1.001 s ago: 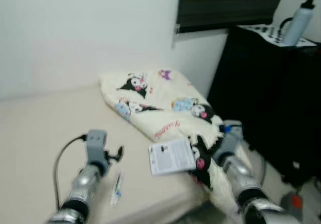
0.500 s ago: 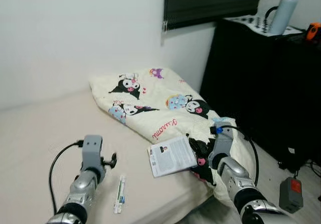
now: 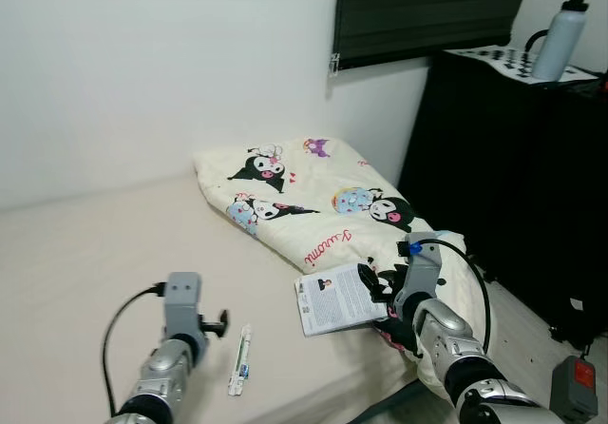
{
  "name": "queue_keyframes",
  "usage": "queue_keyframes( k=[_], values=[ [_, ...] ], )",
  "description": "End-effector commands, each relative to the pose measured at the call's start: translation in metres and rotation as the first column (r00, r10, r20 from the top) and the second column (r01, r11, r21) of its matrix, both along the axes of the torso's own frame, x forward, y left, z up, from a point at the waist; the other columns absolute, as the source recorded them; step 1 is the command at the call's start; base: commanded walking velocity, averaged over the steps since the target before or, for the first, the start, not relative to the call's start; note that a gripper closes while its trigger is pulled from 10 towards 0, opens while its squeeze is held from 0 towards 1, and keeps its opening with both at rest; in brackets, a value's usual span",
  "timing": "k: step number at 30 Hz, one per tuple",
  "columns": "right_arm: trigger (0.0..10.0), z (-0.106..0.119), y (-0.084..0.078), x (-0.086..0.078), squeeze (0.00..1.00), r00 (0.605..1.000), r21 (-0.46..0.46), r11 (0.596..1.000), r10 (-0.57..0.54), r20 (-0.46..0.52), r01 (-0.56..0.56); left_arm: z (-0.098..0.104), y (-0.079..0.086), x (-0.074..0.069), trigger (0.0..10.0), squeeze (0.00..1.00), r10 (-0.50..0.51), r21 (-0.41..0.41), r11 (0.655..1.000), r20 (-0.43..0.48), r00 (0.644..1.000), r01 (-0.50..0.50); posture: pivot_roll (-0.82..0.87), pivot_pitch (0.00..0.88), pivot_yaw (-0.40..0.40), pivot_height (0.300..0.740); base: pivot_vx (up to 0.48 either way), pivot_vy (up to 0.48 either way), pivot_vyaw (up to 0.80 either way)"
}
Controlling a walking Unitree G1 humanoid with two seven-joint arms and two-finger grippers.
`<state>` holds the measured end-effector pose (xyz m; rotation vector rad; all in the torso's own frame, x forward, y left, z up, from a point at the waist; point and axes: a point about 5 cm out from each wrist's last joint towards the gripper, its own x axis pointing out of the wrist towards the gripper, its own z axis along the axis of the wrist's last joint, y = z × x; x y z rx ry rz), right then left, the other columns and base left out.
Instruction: Clean up the room
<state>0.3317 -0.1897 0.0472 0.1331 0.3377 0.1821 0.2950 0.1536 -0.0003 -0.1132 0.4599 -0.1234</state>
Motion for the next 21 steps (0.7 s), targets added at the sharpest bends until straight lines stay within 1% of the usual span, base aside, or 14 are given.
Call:
queue_keyframes(
  k=[1, 2, 3, 5, 11, 14, 17, 18, 21],
  values=[
    [10.0, 0.0, -0.001, 0.0, 0.0, 1.0, -0.001, 1.0, -0.008, -0.009, 0.008, 0.007, -0.005, 0.006, 10.0, 0.0, -0.045, -0.006, 0.999, 0.023, 0.999, 0.045, -0.07, 0.0, -0.036, 0.655, 0.0, 0.0, 0.0],
    [10.0, 0.0, -0.001, 0.0, 0.0, 1.0, -0.001, 1.0, -0.008, -0.009, 0.008, 0.007, -0.005, 0.006, 10.0, 0.0, -0.045, -0.006, 0.999, 0.023, 0.999, 0.045, -0.07, 0.0, -0.036, 0.655, 0.0, 0.0, 0.0],
    [10.0, 0.0, -0.002, 0.0, 0.0, 1.0, -0.003, 1.0, -0.012, -0.009, 0.012, 0.009, -0.011, 0.008, 10.0, 0.0, -0.088, 0.006, 0.996, 0.035, 0.996, 0.088, -0.07, 0.0, -0.034, 0.65, 0.0, 0.0, 0.0],
    [10.0, -0.001, -0.004, -0.001, 0.0, 1.0, -0.006, 1.0, -0.021, -0.012, 0.021, 0.015, -0.014, 0.013, 10.0, 0.0, -0.128, 0.044, 0.991, 0.051, 0.99, 0.125, -0.06, 0.0, -0.029, 0.64, 0.0, 0.0, 0.0],
    [10.0, -0.001, -0.005, -0.001, 0.0, 1.0, -0.006, 1.0, -0.028, -0.014, 0.028, 0.02, -0.017, 0.017, 10.0, 0.0, -0.14, 0.08, 0.988, 0.06, 0.988, 0.135, -0.06, 0.0, -0.022, 0.625, 0.0, 0.0, 0.0],
    [10.0, -0.002, -0.004, -0.001, 0.0, 0.999, -0.005, 1.0, -0.028, -0.014, 0.028, 0.02, -0.018, 0.018, 10.0, 0.0, -0.133, 0.094, 0.987, 0.051, 0.99, 0.128, -0.06, 0.0, -0.02, 0.62, 0.0, 0.0, 0.0],
    [10.0, -0.004, -0.002, -0.003, 0.0, 0.999, -0.002, 1.0, -0.031, -0.021, 0.031, 0.014, -0.019, 0.017, 10.0, 0.0, -0.096, 0.153, 0.983, -0.026, 0.995, 0.099, -0.06, 0.0, -0.016, 0.605, 0.0, 0.0, 0.0],
    [10.0, -0.004, -0.002, -0.003, 0.0, 0.999, -0.002, 1.0, -0.031, -0.021, 0.031, 0.014, -0.019, 0.017, 10.0, 0.0, -0.096, 0.153, 0.983, -0.026, 0.995, 0.099, -0.06, 0.0, -0.016, 0.605, 0.0, 0.0, 0.0],
    [10.0, -0.006, 0.0, -0.004, 0.0, 0.999, -0.003, 1.0, -0.03, -0.025, 0.03, 0.01, -0.02, 0.015, 10.0, 0.0, -0.055, 0.197, 0.978, -0.056, 0.997, 0.065, -0.06, 0.0, -0.008, 0.59, 0.0, 0.0, 0.0]
  ],
)
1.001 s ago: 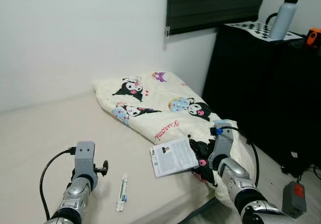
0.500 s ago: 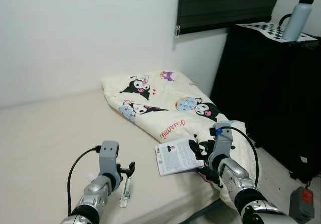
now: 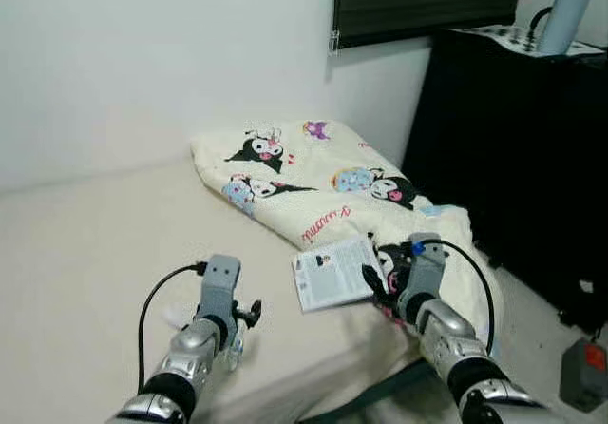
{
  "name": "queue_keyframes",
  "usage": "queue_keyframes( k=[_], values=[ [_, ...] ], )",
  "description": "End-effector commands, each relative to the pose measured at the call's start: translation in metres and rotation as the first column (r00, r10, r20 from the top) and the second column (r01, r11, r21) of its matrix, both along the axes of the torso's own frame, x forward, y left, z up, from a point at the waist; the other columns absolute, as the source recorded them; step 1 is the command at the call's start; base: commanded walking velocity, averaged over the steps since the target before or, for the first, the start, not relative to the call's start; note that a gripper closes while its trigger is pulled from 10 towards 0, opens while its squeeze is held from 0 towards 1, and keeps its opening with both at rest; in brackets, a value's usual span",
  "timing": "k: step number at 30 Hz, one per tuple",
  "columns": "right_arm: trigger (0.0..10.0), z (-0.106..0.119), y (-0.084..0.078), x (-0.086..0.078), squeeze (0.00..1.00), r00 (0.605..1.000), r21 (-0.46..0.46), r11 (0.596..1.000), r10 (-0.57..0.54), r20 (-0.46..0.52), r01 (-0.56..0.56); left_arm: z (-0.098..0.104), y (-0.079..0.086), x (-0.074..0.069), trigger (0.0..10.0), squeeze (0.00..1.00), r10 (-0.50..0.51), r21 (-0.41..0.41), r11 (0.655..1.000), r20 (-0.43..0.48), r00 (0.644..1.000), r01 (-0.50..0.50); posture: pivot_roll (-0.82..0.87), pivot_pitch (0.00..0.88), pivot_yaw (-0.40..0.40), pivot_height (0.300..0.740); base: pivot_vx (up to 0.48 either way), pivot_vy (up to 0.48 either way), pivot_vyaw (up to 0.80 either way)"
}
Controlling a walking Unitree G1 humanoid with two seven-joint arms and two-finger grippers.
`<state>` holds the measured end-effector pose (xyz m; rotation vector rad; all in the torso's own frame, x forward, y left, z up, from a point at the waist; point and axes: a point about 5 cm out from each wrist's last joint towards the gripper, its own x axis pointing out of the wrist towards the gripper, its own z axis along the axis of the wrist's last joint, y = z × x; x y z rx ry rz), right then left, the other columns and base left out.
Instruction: Clean up the room
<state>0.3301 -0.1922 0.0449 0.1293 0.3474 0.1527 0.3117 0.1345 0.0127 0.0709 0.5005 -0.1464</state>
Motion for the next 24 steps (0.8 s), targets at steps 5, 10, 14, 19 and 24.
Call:
queue_keyframes(
  k=[5, 10, 14, 19, 24],
  values=[
    [10.0, -0.005, 0.005, -0.003, 0.0, 1.0, 0.011, 1.0, -0.002, -0.012, 0.002, -0.007, 0.008, -0.004, 10.0, 0.0, 0.094, 0.086, 0.992, -0.061, 0.994, -0.089, -0.06, 0.0, -0.004, 0.57, 0.0, 0.0, 0.0],
    [10.0, -0.005, 0.007, -0.003, 0.0, 1.0, 0.013, 1.0, 0.001, -0.009, -0.001, -0.006, 0.011, -0.003, 10.0, 0.0, 0.119, 0.088, 0.99, -0.062, 0.991, -0.113, -0.05, 0.0, 0.001, 0.55, 0.0, 0.0, 0.0],
    [10.0, -0.006, 0.008, -0.004, 0.0, 1.0, 0.014, 1.0, 0.001, -0.005, -0.001, -0.002, 0.008, 0.0, 10.0, 0.0, 0.124, 0.078, 0.99, -0.052, 0.991, -0.12, -0.05, 0.0, 0.003, 0.535, 0.0, 0.0, 0.0],
    [10.0, -0.006, 0.009, -0.005, 0.0, 1.0, 0.03, 1.0, -0.007, 0.008, 0.006, 0.001, 0.004, 0.003, 10.0, 0.0, 0.117, 0.084, 0.99, -0.044, 0.992, -0.113, -0.06, 0.0, 0.011, 0.535, 0.0, 0.0, 0.0],
    [10.0, -0.007, 0.009, -0.006, 0.0, 1.0, 0.038, 0.999, -0.017, 0.014, 0.016, 0.007, -0.007, 0.009, 10.0, 0.0, 0.109, 0.092, 0.99, -0.021, 0.994, -0.107, -0.07, 0.0, 0.019, 0.535, 0.0, 0.0, 0.0]
  ],
)
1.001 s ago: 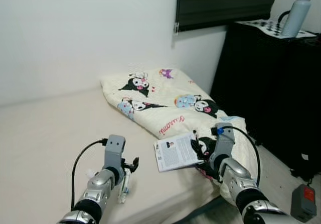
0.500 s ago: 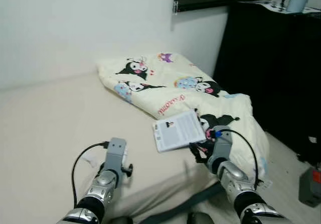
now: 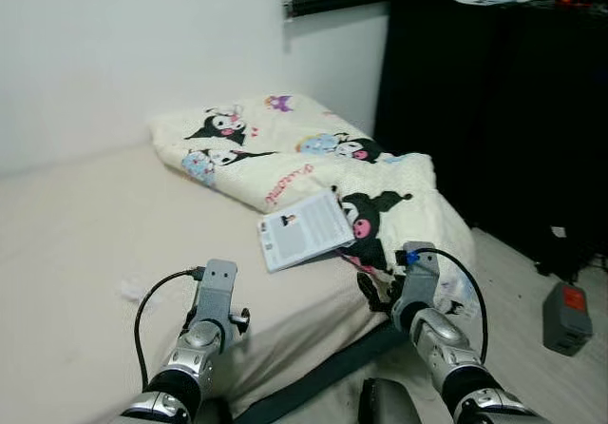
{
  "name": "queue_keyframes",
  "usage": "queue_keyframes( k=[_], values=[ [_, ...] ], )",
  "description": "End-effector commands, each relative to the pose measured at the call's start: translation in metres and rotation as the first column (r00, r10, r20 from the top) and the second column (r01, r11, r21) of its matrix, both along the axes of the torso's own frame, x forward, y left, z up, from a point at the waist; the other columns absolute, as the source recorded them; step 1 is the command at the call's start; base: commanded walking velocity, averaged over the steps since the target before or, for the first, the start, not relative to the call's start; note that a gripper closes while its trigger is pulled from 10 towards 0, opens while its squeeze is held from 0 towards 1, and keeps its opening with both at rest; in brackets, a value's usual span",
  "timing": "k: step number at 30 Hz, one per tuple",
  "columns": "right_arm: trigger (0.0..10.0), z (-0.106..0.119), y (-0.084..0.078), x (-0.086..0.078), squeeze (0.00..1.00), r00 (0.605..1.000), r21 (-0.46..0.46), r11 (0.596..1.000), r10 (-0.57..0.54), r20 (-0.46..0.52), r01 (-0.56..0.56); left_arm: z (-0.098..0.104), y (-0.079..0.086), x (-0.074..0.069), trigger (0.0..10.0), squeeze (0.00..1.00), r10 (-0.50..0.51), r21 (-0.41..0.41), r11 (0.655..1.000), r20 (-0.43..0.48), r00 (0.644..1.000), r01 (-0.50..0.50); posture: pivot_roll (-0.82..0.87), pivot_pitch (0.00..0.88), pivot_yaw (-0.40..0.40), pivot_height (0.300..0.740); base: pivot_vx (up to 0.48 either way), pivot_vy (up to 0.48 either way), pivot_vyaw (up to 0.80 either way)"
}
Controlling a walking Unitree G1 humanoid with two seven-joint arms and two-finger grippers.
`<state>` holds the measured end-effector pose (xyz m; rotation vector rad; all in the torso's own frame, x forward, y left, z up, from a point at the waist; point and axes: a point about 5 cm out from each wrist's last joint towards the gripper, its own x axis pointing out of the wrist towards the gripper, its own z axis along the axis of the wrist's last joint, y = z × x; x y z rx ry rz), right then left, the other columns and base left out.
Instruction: Clean up the room
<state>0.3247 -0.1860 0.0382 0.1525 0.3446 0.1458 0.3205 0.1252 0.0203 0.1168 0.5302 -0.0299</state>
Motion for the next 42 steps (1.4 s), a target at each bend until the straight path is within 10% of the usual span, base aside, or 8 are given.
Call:
queue_keyframes(
  k=[1, 19, 29, 42],
  values=[
    [10.0, 0.0, 0.003, -0.001, 0.0, 1.0, 0.015, 1.0, -0.007, 0.015, 0.007, 0.004, 0.001, 0.004, 10.0, 0.0, 0.02, 0.016, 1.0, 0.015, 1.0, -0.02, -0.07, 0.0, 0.022, 0.535, 0.0, 0.0, 0.0],
    [10.0, -0.005, 0.014, -0.009, 0.0, 0.999, 0.05, 0.998, 0.024, 0.039, -0.026, 0.022, 0.042, 0.019, 10.0, 0.0, 0.226, 0.029, 0.973, 0.065, 0.972, -0.228, -0.09, 0.004, 0.05, 0.535, 0.0, 0.0, 0.0],
    [10.0, 0.004, 0.02, -0.025, 0.0, 0.993, 0.1, 0.995, 0.009, 0.116, -0.02, 0.03, 0.087, 0.019, 10.0, 0.0, 0.312, 0.003, 0.95, 0.057, 0.948, -0.312, -0.12, 0.179, 0.085, 0.535, 0.0, 0.0, 0.0],
    [10.0, 0.046, 0.016, -0.048, 0.0, 0.982, 0.116, 0.993, -0.024, 0.188, 0.002, 0.023, 0.088, 0.014, 10.0, 0.0, 0.238, 0.026, 0.97, 0.059, 0.969, -0.24, -0.15, 0.411, 0.088, 0.535, 0.0, 0.0, 0.0]
  ],
)
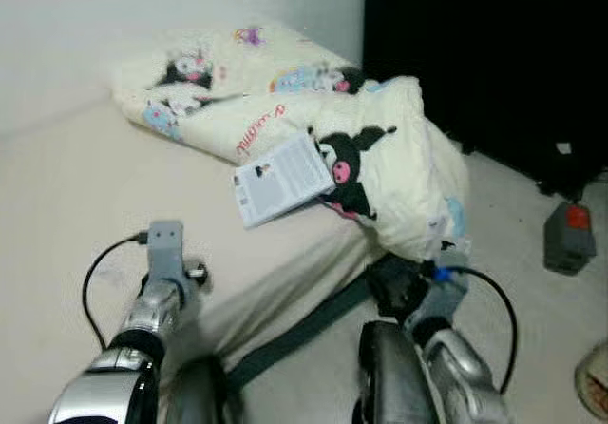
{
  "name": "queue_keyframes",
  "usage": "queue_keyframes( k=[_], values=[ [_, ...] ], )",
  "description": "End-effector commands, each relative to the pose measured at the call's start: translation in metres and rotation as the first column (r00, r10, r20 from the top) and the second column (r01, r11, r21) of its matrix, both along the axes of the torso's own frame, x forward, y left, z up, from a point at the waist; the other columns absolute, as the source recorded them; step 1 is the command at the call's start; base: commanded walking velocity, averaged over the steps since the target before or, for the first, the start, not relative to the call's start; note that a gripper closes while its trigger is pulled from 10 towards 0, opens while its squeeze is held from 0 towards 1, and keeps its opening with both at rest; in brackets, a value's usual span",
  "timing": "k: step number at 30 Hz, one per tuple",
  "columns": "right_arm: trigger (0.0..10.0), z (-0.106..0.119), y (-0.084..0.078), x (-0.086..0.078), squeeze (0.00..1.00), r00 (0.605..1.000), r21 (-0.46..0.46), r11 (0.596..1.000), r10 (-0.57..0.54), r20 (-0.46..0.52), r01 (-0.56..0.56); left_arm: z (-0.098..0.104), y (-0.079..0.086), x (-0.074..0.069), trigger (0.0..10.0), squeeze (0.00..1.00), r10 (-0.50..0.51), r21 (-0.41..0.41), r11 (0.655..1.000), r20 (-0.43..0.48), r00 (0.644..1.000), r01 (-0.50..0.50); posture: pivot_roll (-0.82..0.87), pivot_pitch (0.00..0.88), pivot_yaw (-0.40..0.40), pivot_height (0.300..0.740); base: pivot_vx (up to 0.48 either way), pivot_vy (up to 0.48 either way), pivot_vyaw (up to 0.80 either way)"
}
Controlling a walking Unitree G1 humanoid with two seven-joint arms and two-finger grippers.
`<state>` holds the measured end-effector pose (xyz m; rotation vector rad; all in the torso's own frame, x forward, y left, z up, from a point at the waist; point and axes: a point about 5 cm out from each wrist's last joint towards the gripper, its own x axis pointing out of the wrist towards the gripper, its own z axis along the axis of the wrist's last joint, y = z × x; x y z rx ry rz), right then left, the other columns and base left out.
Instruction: Clean up the room
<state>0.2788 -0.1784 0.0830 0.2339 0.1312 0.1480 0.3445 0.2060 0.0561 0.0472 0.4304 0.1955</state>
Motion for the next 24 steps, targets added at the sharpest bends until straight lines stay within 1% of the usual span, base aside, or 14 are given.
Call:
queue_keyframes(
  k=[1, 2, 5, 6, 7, 8, 10, 11, 12, 13, 18, 21, 24],
  values=[
    [10.0, 0.004, 0.009, -0.003, 0.0, 1.0, 0.023, 1.0, 0.017, -0.012, -0.017, -0.011, 0.008, -0.009, 10.0, 0.0, 0.027, 0.045, 0.999, -0.051, 0.998, -0.025, -0.15, 0.416, 0.088, 0.535, 0.0, 0.0, 0.0],
    [10.0, 0.006, 0.009, -0.005, 0.0, 1.0, 0.027, 1.0, 0.016, -0.011, -0.016, -0.006, 0.011, -0.006, 10.0, 0.0, 0.059, 0.044, 0.997, -0.02, 0.998, -0.058, -0.16, 0.435, 0.083, 0.535, 0.0, 0.0, 0.0],
    [10.0, 0.008, 0.009, -0.006, 0.0, 1.0, 0.029, 0.999, 0.015, -0.01, -0.015, -0.002, 0.013, -0.005, 10.0, 0.0, 0.08, 0.041, 0.996, 0.001, 0.997, -0.08, -0.16, 0.435, 0.083, 0.535, 0.0, 0.0, 0.0],
    [10.0, 0.012, 0.012, -0.009, 0.0, 1.0, 0.035, 0.999, 0.021, -0.013, -0.02, 0.013, 0.02, 0.003, 10.0, 0.0, 0.142, 0.02, 0.989, 0.057, 0.988, -0.144, -0.16, 0.458, 0.073, 0.535, 0.0, 0.0, 0.0],
    [10.0, 0.013, 0.014, -0.01, 0.0, 1.0, 0.037, 0.999, 0.025, -0.016, -0.025, 0.018, 0.022, 0.006, 10.0, 0.0, 0.161, 0.004, 0.987, 0.076, 0.984, -0.162, -0.16, 0.46, 0.073, 0.535, 0.0, 0.0, 0.0],
    [10.0, 0.013, 0.014, -0.01, 0.0, 1.0, 0.037, 0.999, 0.025, -0.016, -0.025, 0.018, 0.022, 0.006, 10.0, 0.0, 0.161, 0.004, 0.987, 0.076, 0.984, -0.162, -0.16, 0.46, 0.073, 0.535, 0.0, 0.0, 0.0],
    [10.0, 0.015, 0.016, -0.01, 0.0, 0.999, 0.037, 0.999, 0.031, -0.02, -0.03, 0.029, 0.023, 0.013, 10.0, 0.0, 0.172, -0.006, 0.985, 0.103, 0.98, -0.172, -0.16, 0.464, 0.073, 0.535, 0.0, 0.0, 0.0],
    [10.0, 0.015, 0.016, -0.01, 0.0, 0.999, 0.037, 0.999, 0.031, -0.02, -0.03, 0.029, 0.023, 0.013, 10.0, 0.0, 0.172, -0.006, 0.985, 0.103, 0.98, -0.172, -0.16, 0.464, 0.073, 0.535, 0.0, 0.0, 0.0],
    [10.0, 0.017, 0.016, -0.009, 0.0, 0.999, 0.038, 0.999, 0.031, -0.025, -0.03, 0.032, 0.022, 0.015, 4.1, 0.0, 0.167, -0.005, 0.986, 0.107, 0.98, -0.167, -0.16, 0.465, 0.072, 0.535, 0.0, 0.0, 0.0],
    [10.0, 0.019, 0.016, -0.008, 0.0, 0.999, 0.038, 0.999, 0.031, -0.027, -0.03, 0.033, 0.021, 0.016, 0.0, 0.0, 0.157, -0.007, 0.988, 0.108, 0.982, -0.157, -0.16, 0.464, 0.073, 0.535, 0.0, 0.0, 0.0],
    [10.0, 0.025, 0.017, -0.007, 0.0, 0.999, 0.04, 0.999, 0.029, -0.029, -0.028, 0.031, 0.02, 0.015, 0.0, 0.0, 0.148, -0.001, 0.989, 0.1, 0.984, -0.148, -0.16, 0.463, 0.075, 0.535, 0.0, 0.0, 0.0],
    [10.0, 0.034, 0.016, -0.007, 0.0, 1.0, 0.043, 0.999, 0.024, -0.015, -0.024, 0.021, 0.024, 0.008, 0.0, 0.0, 0.167, 0.022, 0.985, 0.069, 0.984, -0.169, -0.16, 0.46, 0.076, 0.535, 0.0, 0.0, 0.0],
    [10.0, 0.037, 0.017, -0.007, 0.0, 1.0, 0.046, 0.999, 0.025, -0.012, -0.025, 0.017, 0.027, 0.005, 0.0, 0.0, 0.182, 0.028, 0.983, 0.061, 0.981, -0.184, -0.15, 0.458, 0.075, 0.535, 0.0, 0.0, 0.0]
  ],
)
